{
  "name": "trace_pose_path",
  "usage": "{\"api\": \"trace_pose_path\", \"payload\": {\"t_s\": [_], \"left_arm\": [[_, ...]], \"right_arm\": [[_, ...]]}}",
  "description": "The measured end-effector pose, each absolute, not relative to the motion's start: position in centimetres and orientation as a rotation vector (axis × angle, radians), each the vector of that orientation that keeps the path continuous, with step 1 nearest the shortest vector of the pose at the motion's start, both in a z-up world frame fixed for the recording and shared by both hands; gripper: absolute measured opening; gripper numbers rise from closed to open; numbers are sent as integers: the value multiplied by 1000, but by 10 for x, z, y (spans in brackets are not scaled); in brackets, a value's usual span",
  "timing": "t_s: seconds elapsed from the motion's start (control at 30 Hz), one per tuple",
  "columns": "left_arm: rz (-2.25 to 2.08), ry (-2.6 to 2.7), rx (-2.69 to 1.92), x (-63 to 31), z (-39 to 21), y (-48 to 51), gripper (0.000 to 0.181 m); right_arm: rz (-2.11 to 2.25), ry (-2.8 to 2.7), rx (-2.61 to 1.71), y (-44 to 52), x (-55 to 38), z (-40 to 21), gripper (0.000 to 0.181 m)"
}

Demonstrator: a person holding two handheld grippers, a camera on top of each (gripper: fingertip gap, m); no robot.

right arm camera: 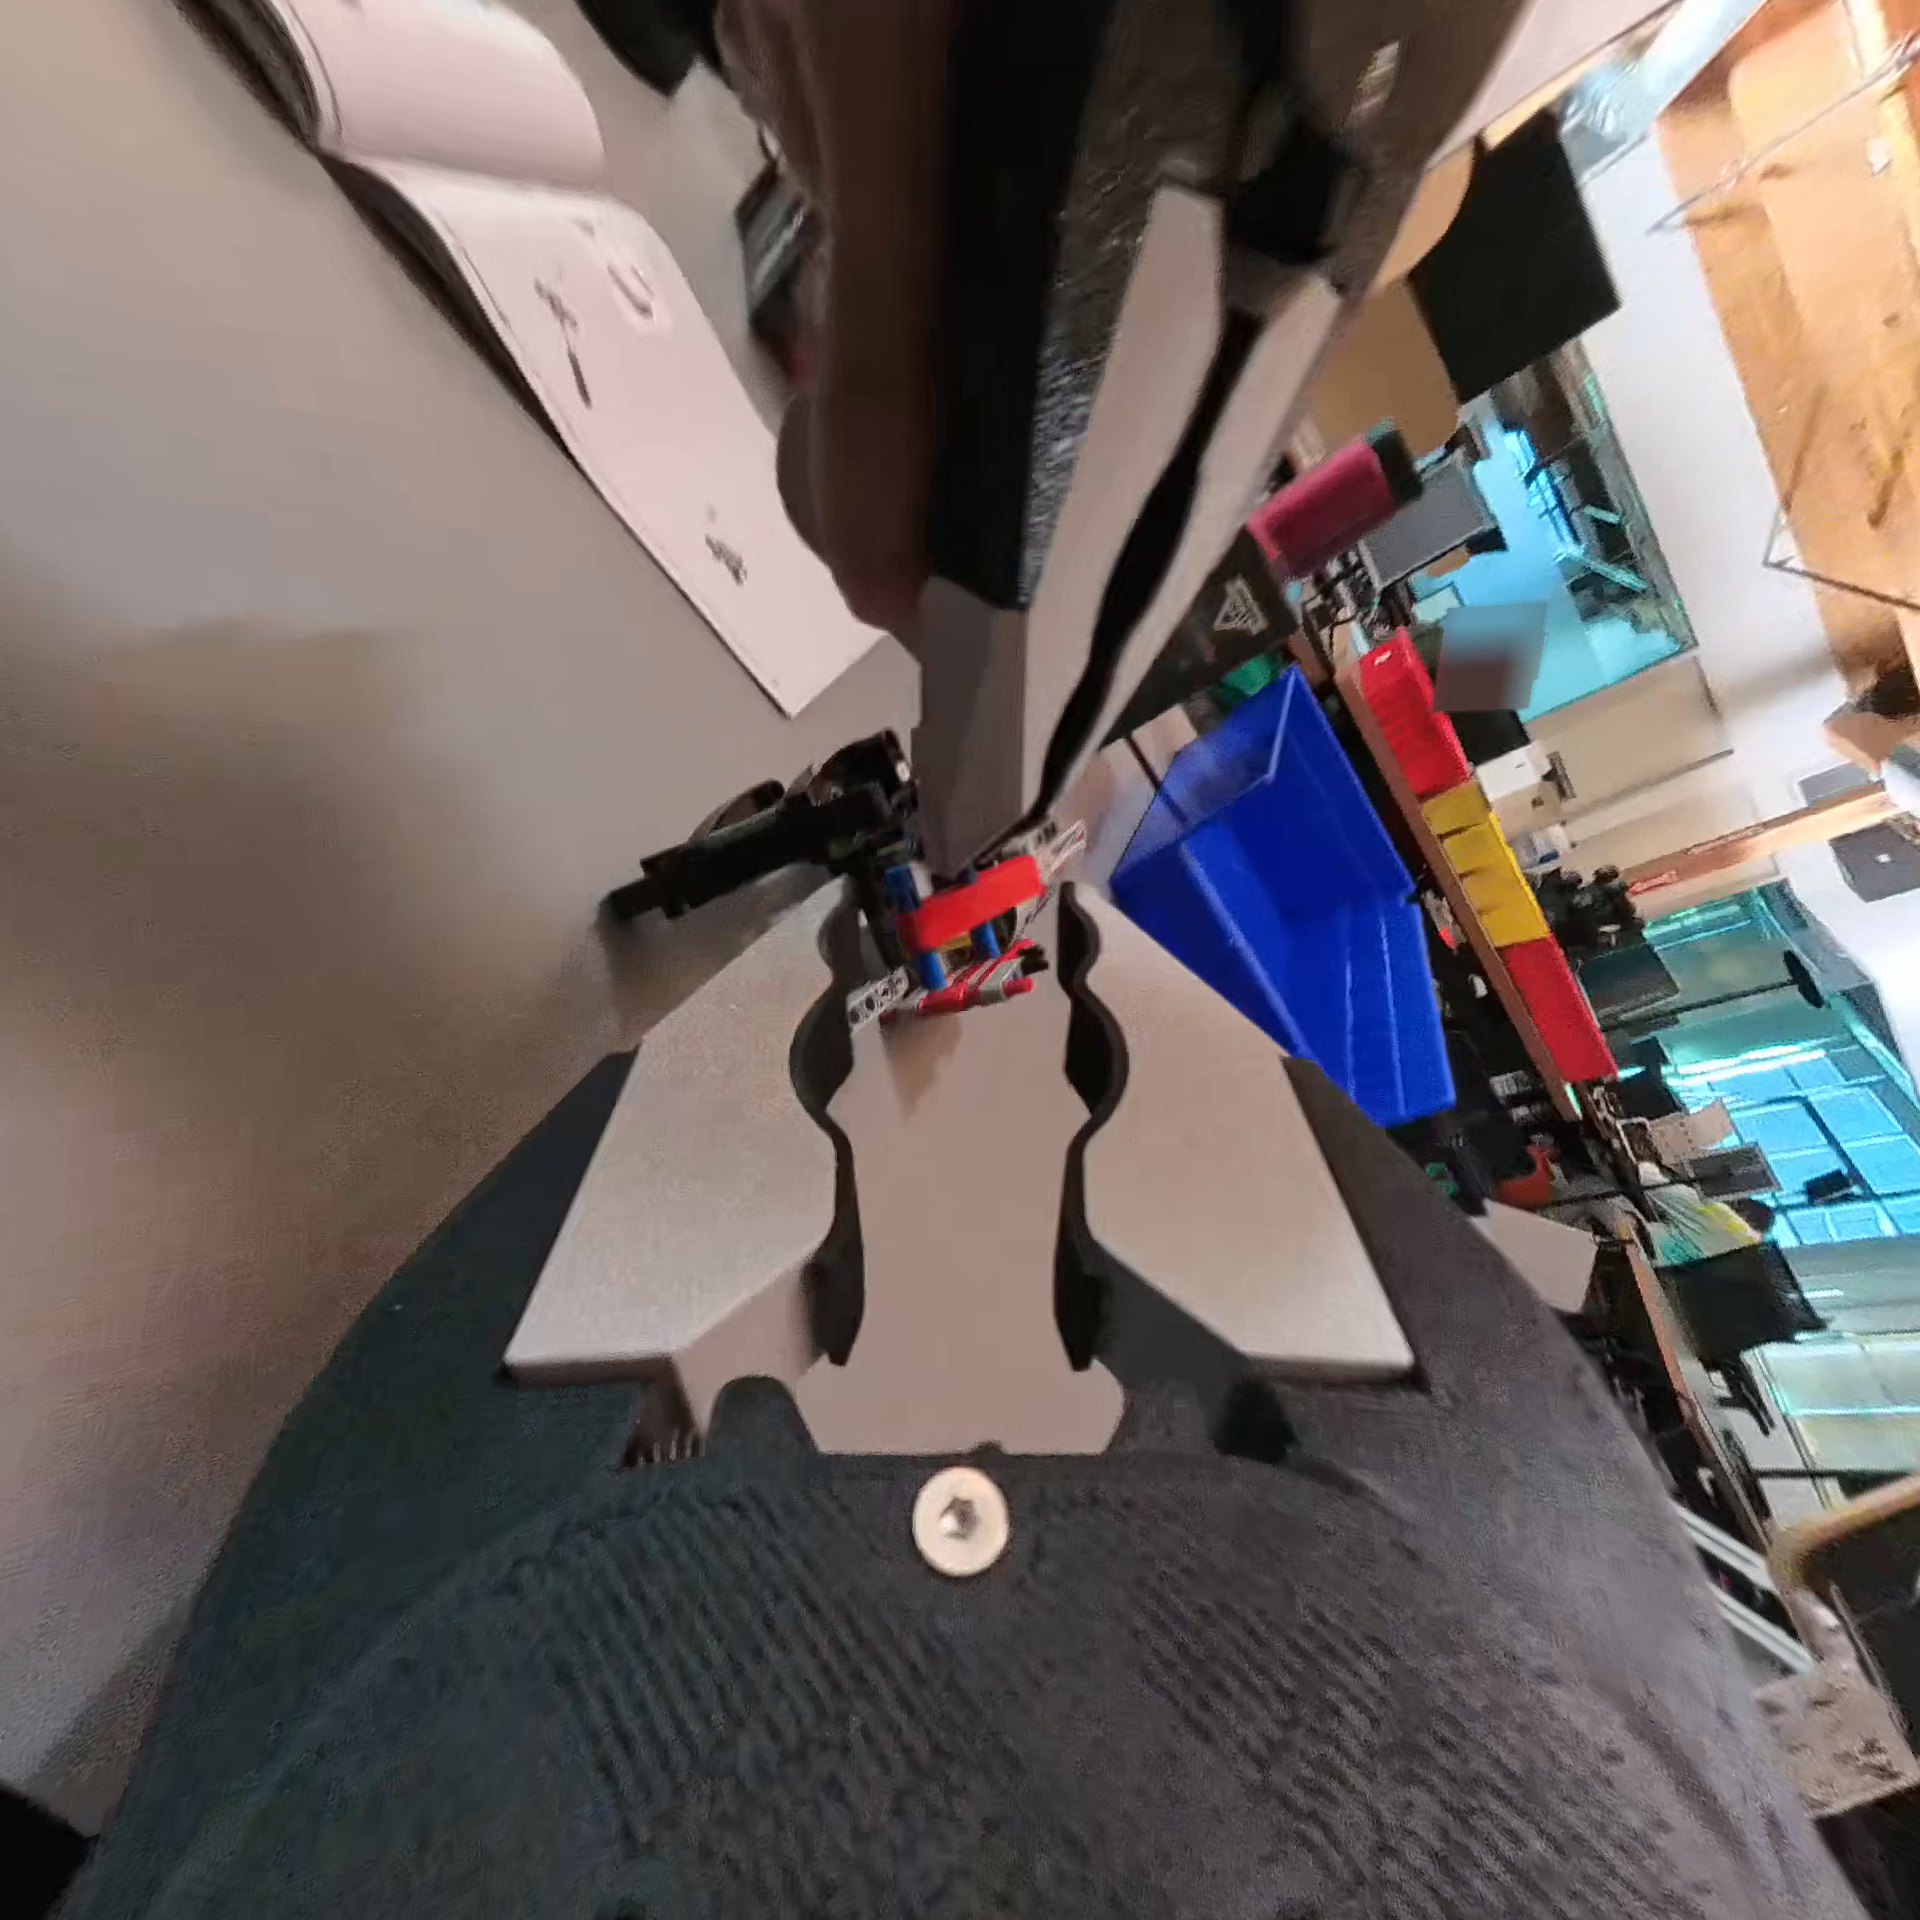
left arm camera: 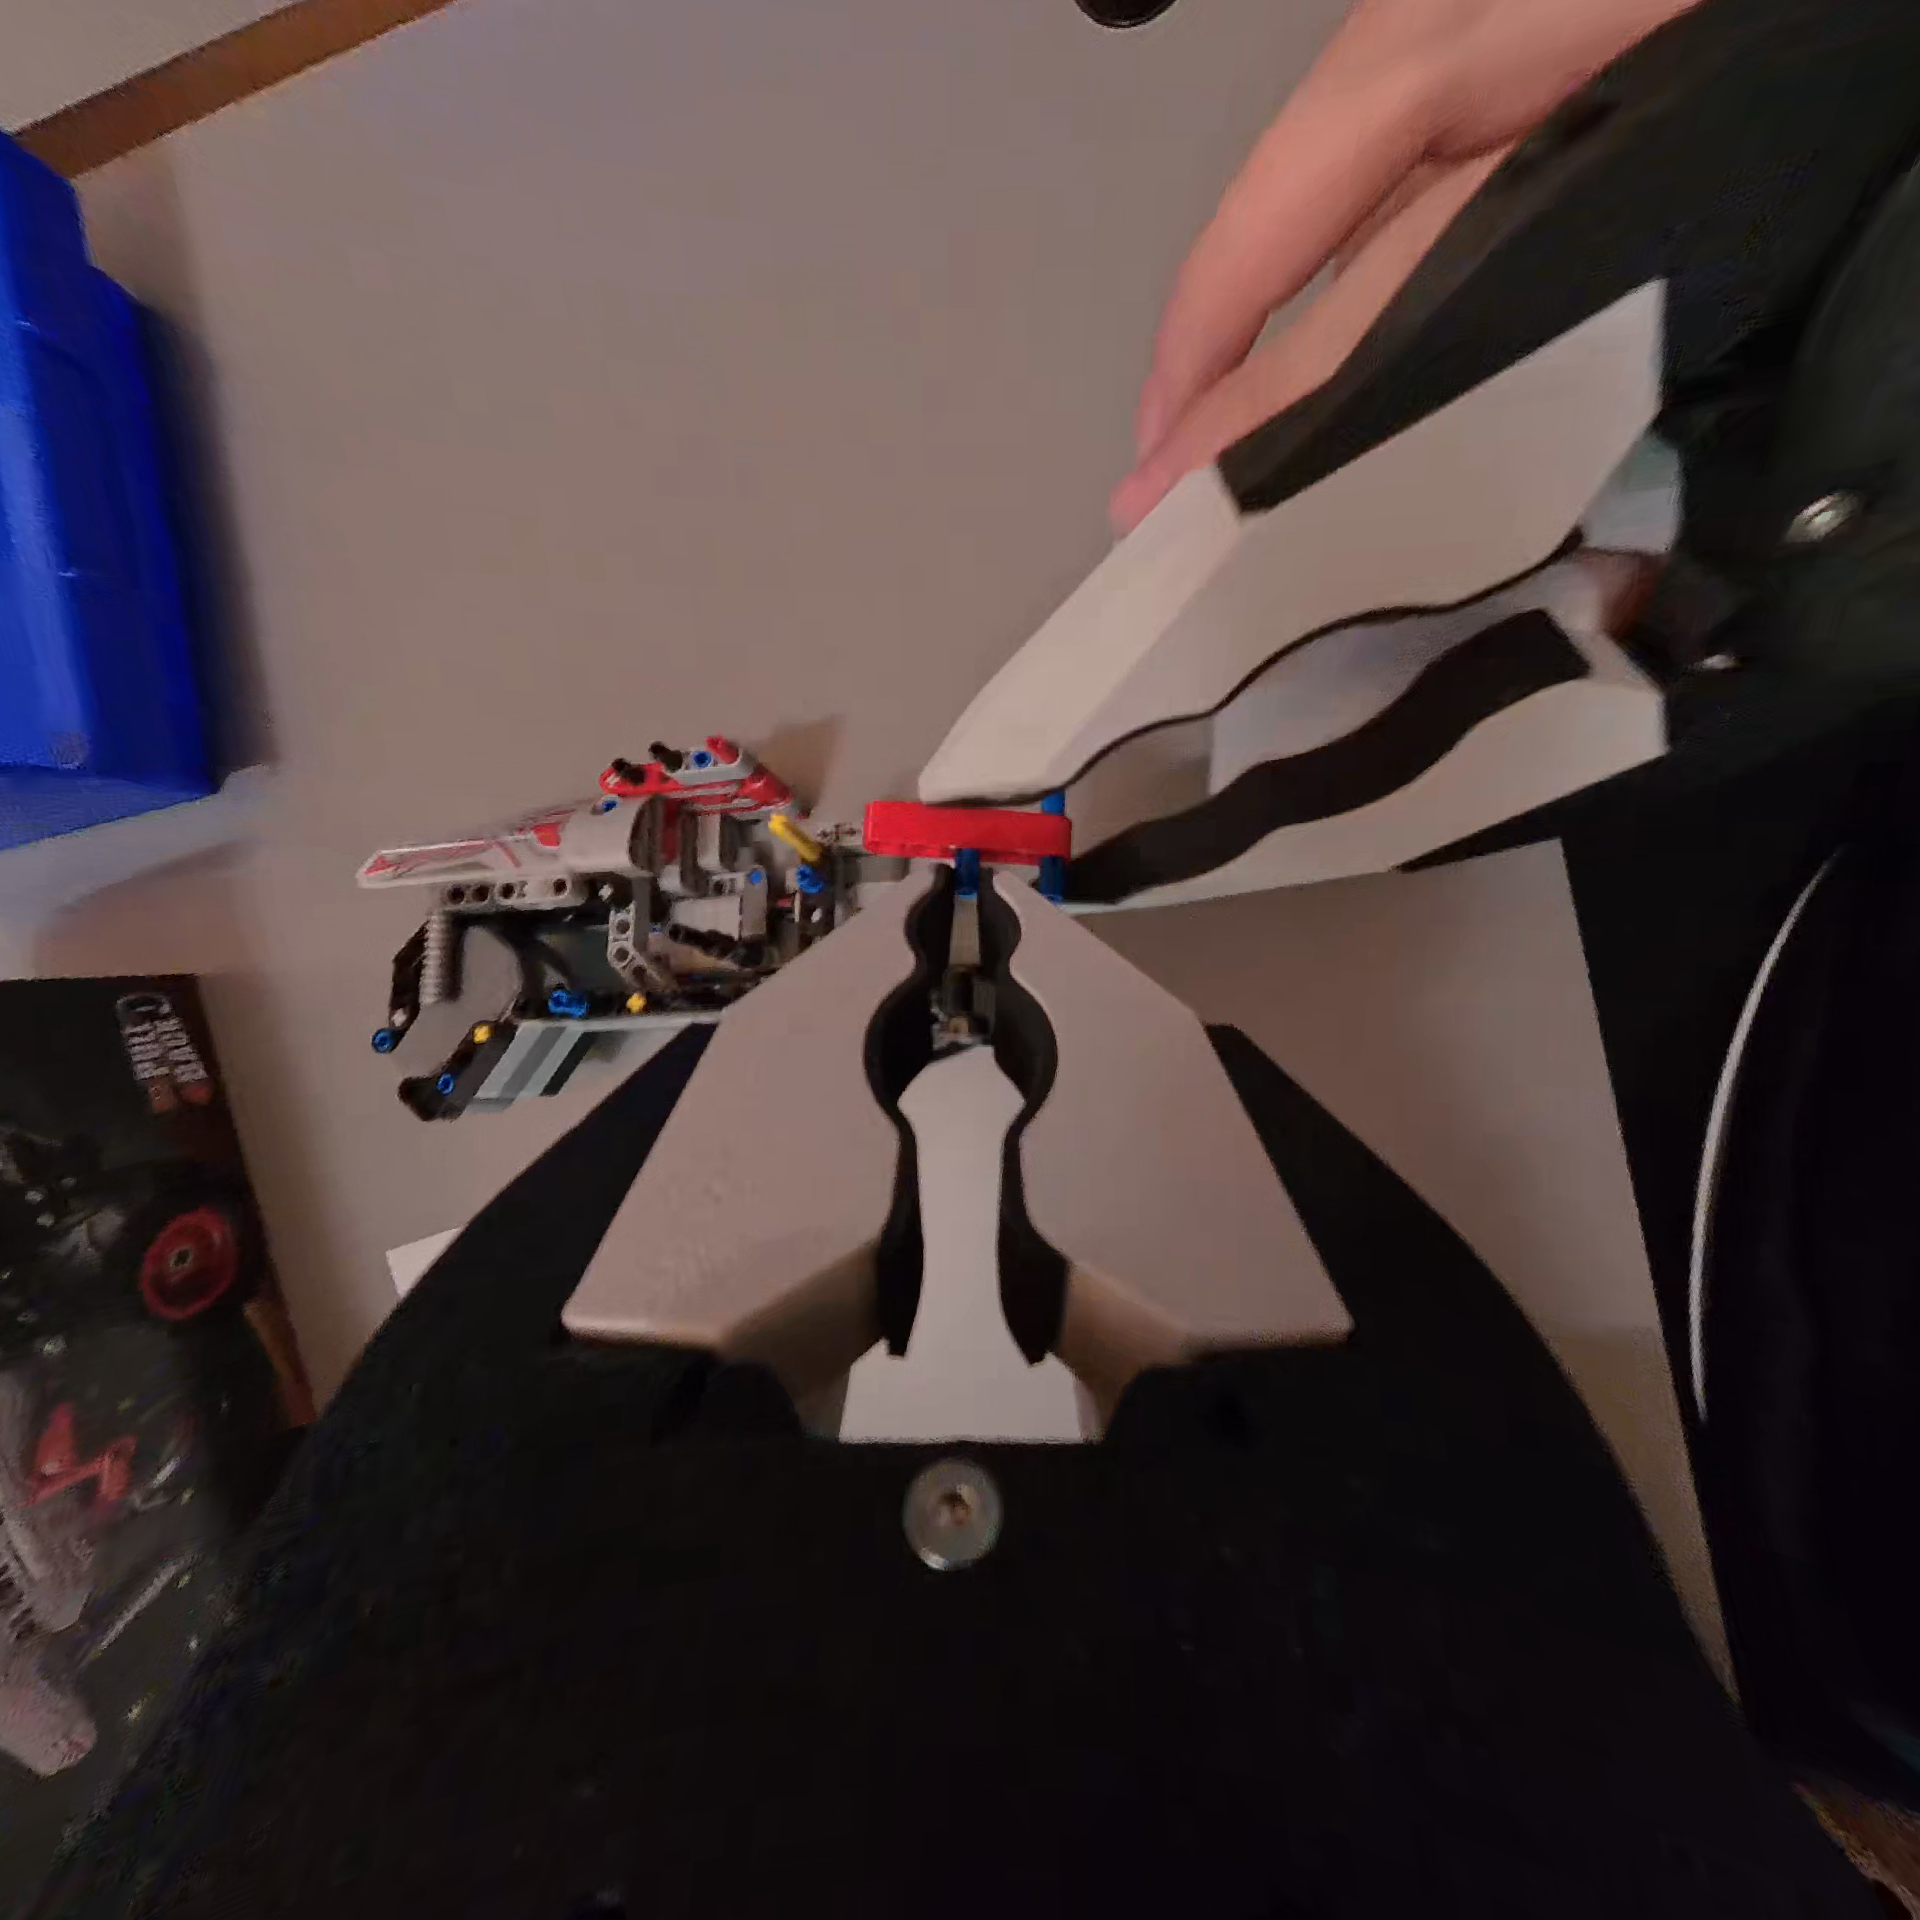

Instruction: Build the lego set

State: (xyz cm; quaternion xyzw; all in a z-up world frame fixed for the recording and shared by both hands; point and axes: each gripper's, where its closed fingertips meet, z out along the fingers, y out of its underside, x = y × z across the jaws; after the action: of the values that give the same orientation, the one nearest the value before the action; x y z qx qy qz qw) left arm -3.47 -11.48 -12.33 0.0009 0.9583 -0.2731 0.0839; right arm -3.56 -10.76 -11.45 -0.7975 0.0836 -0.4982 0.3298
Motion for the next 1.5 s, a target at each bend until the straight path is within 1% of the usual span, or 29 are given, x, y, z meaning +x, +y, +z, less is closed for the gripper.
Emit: {"api": "trace_pose_path", "payload": {"t_s": [0.07,0.1,0.23,0.33,0.4,0.5,0.6,0.77,0.83,0.9,1.03,1.17,1.23,1.37,1.43,1.5], "left_arm": [[-785,2877,-14,-34,-125,-118,2],[-765,2890,-26,-33,-127,-118,2],[-758,2873,-43,-27,-130,-123,2],[-856,2819,22,-25,-125,-131,2],[-942,2777,51,-23,-121,-137,4],[-1024,2687,19,-12,-112,-136,14],[-1105,2625,-26,-3,-104,-126,19],[-1211,2642,35,-16,-115,-108,32],[-1212,2619,31,-16,-119,-104,32],[-1258,2620,0,-18,-115,-106,31],[-1296,2686,-8,-19,-108,-118,30],[-1182,2751,-52,-21,-118,-128,34],[-1184,2686,-79,-24,-119,-138,40],[-1145,2535,-163,-23,-124,-150,54],[-1145,2459,-201,-18,-121,-152,51],[-1154,2412,-232,-14,-120,-150,43]], "right_arm": [[-1297,244,-2092,-111,-32,-121,21],[-1286,241,-2080,-110,-32,-121,18],[-1294,278,-2084,-115,-27,-126,11],[-1278,370,-2000,-122,-22,-123,6],[-1165,463,-1923,-128,-22,-120,6],[-943,661,-1742,-140,-19,-113,6],[-676,870,-1598,-153,-15,-120,5],[-404,1035,-1438,-156,-12,-131,5],[-308,1074,-1415,-153,-11,-140,5],[-215,1065,-1335,-147,-11,-135,5],[-249,983,-1349,-139,-16,-125,5],[-370,1024,-1243,-150,-14,-109,5],[-430,1059,-1200,-156,-13,-104,5],[-412,1039,-1163,-144,-20,-93,5],[-402,1028,-1176,-139,-21,-94,5],[-368,1030,-1174,-135,-22,-96,5]]}}
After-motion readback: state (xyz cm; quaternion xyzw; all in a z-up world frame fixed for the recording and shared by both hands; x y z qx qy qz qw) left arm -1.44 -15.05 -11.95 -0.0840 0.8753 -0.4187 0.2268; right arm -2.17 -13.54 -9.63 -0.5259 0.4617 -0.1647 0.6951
